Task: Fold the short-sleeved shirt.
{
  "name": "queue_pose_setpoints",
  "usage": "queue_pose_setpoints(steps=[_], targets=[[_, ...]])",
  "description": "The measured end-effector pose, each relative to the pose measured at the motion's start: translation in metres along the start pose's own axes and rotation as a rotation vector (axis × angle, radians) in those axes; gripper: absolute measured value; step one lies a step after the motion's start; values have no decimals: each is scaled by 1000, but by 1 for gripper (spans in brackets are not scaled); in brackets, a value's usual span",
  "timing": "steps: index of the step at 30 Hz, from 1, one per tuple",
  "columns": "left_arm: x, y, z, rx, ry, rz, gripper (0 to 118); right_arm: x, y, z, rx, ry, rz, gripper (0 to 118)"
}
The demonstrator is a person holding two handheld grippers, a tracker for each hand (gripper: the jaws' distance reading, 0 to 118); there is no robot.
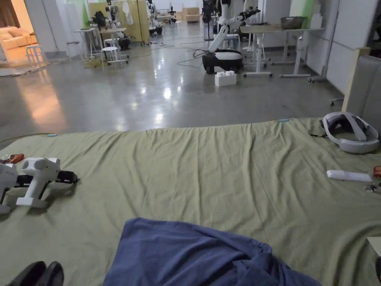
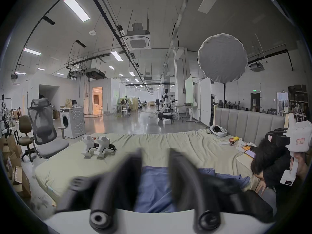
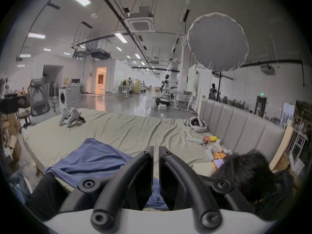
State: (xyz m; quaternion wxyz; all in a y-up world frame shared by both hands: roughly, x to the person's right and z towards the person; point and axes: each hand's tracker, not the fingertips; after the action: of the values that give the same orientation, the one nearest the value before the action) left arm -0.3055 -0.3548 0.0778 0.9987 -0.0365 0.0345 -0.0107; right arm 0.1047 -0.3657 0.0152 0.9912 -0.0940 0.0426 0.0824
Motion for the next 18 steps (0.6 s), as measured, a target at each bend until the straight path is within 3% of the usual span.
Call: queue_pose_setpoints(steps=[1, 2, 12, 18], targets=[[8, -5, 0, -3, 4, 0, 2, -1, 1, 0, -11, 35, 6, 8], [5, -7, 1, 3, 5, 0, 1, -1, 0, 0, -19, 40, 4, 7], [-2, -10, -9, -67, -61, 41, 1, 9, -5, -9, -60, 20, -67, 5], [-6, -15, -63, -172, -130, 111, 1, 15, -14, -22, -95, 29, -92, 5]])
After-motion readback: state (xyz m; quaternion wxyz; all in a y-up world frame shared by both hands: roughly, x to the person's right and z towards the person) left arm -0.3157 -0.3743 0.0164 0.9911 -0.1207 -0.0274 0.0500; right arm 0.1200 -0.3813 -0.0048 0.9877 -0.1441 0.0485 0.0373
